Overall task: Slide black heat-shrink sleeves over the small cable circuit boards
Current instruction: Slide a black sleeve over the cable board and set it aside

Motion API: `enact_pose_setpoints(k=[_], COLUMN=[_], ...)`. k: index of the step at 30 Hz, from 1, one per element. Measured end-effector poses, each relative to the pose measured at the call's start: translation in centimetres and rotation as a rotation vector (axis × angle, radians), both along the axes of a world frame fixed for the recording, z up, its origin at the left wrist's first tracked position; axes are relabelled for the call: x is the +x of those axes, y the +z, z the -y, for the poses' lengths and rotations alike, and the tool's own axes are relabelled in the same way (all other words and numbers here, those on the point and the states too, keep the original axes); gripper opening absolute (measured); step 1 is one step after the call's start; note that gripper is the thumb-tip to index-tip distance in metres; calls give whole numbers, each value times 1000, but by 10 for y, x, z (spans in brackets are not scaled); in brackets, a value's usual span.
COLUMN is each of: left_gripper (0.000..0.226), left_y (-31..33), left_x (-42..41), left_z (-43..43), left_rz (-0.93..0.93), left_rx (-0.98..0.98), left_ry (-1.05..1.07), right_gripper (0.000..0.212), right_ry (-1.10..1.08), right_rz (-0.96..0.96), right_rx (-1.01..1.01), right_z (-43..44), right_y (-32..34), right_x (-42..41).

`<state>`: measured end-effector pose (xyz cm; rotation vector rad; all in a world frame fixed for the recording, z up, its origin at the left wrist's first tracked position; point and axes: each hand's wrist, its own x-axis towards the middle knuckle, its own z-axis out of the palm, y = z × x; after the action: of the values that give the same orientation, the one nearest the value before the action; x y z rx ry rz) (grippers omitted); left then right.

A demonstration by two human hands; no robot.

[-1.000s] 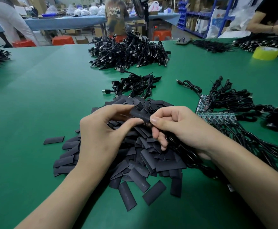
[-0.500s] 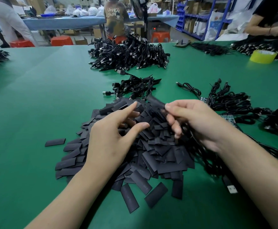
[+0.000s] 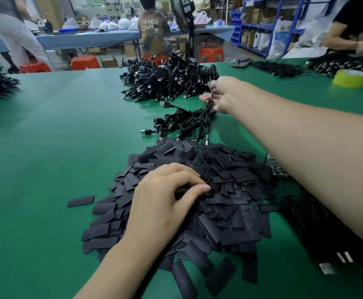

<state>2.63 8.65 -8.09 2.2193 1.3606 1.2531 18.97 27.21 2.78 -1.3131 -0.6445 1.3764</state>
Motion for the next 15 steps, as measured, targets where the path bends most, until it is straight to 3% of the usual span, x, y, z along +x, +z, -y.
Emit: enact_pose_setpoints(k=[5,11,15], left_gripper=[16,28,39], left_y=[-2,0,4], left_x=[-2,-1,2], left_z=[-2,0,3], left_rz=[-17,-78,-62], left_rx=[-18,10,7], left_ry=[-20,-35,-35], right_gripper=[56,20,14], right_ry=[188,406,540], right_rz=[533,1216,1625], right_rx=[19,286,182], right_z=[4,77,118], right_y=[-17,-30,-32], right_x=[9,73,112])
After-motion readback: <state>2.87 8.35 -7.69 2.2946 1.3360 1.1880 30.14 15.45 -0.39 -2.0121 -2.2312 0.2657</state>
